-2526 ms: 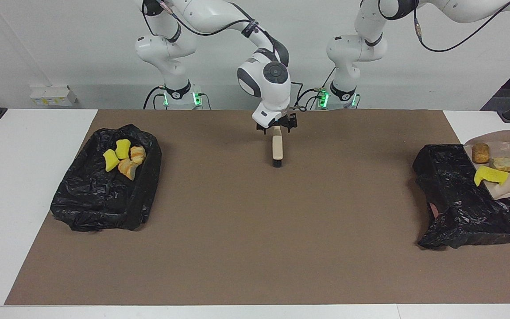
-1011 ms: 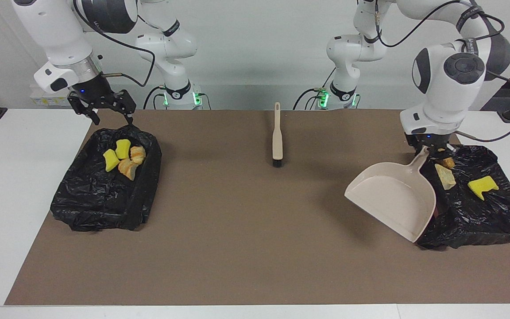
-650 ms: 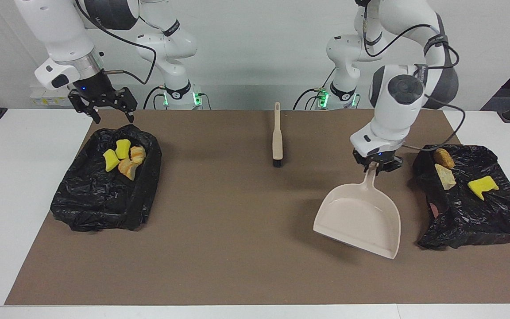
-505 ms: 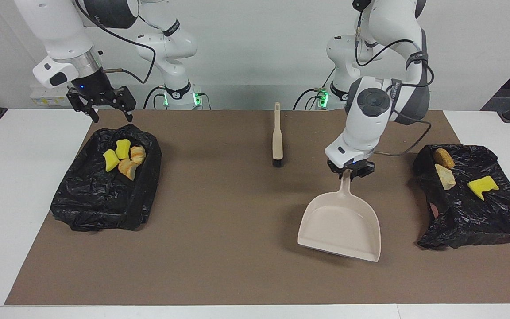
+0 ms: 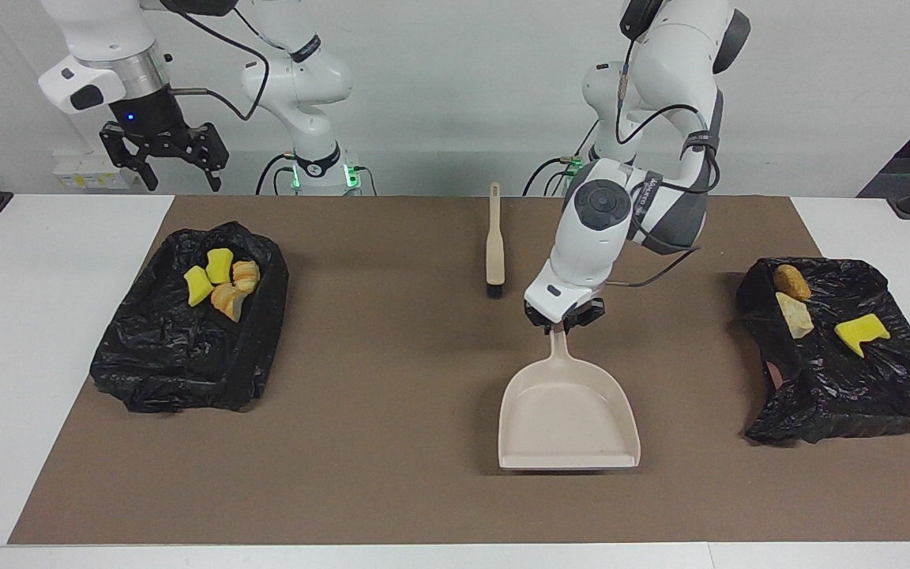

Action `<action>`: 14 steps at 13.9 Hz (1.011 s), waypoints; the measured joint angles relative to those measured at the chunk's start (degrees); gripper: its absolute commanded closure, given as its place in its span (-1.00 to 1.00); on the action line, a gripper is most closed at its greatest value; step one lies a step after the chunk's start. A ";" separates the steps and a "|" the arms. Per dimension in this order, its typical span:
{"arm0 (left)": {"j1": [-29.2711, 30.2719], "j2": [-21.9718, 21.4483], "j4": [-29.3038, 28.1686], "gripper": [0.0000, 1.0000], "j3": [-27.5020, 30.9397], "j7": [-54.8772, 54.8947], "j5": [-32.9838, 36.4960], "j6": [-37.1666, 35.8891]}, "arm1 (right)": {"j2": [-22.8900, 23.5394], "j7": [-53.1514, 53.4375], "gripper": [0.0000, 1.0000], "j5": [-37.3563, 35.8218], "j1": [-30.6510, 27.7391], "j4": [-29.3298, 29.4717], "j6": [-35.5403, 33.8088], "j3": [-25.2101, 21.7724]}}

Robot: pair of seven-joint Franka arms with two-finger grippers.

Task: Sweep and dump trash in bin
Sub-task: 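Bring the dustpan to center with the left gripper while the right gripper withdraws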

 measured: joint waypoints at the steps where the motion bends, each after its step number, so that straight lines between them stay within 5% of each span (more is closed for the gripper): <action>1: -0.82 0.73 0.22 1.00 -0.09 -1.31 0.00 1.12 | -0.40 0.00 -1.00 0.00 0.00 0.00 -0.31 0.00; 4: -2.44 3.25 1.07 0.89 -0.38 -3.02 0.00 2.23 | -1.30 0.00 -1.00 0.00 0.00 -0.06 -0.86 0.00; 6: -3.04 4.37 1.12 0.16 -0.47 -3.19 0.00 2.37 | -1.36 0.00 -1.00 0.03 0.07 -0.10 -0.90 0.07; 8: -3.13 4.68 1.18 -0.85 -0.54 -3.22 0.00 2.38 | -1.36 0.00 -1.00 0.03 0.25 -0.10 -0.90 0.17; 9: -3.13 4.68 1.36 -1.00 -0.54 -3.23 0.00 2.36 | -1.36 0.00 -1.00 0.03 0.29 -0.10 -0.90 0.17; 14: -2.94 1.78 1.97 -1.00 -0.09 -3.23 0.02 -0.94 | -1.36 0.00 -1.00 0.03 0.29 -0.10 -0.90 0.17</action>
